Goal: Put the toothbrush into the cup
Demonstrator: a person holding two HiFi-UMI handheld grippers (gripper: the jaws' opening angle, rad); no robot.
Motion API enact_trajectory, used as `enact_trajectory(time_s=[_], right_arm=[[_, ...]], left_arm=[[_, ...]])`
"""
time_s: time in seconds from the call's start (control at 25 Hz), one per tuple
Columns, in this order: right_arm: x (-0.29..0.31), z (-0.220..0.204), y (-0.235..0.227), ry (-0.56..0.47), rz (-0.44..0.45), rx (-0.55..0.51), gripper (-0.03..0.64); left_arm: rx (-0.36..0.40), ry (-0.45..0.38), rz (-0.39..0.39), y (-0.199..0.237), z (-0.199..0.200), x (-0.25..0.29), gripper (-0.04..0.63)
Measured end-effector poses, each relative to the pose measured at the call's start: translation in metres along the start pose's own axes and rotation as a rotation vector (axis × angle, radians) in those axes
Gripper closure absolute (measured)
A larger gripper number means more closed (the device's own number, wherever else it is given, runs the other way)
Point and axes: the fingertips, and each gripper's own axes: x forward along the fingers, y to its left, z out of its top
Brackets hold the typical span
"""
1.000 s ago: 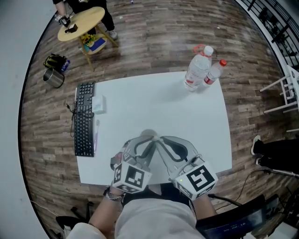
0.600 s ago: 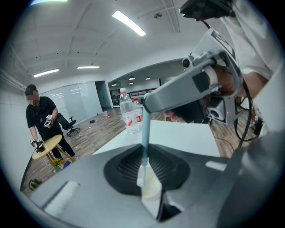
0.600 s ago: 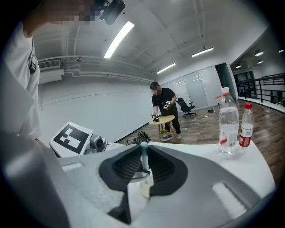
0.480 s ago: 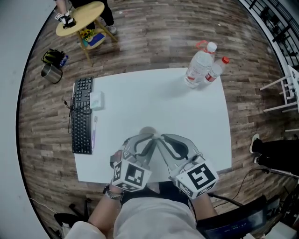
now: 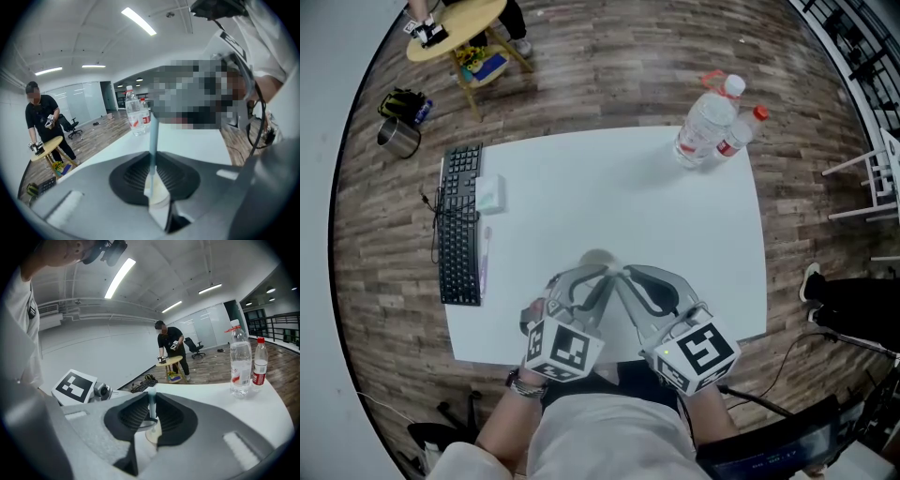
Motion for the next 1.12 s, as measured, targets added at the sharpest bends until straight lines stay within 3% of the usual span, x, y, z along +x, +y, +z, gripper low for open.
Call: enact_trajectory(time_s=[1.12], right_arm=[[0.008,-0.023,-0.007,0.017,-0.002,0.140,0.563]], left_arm=[[-0.023,0.043,-0.028,-0.008,-0.021,0.007,0.543]])
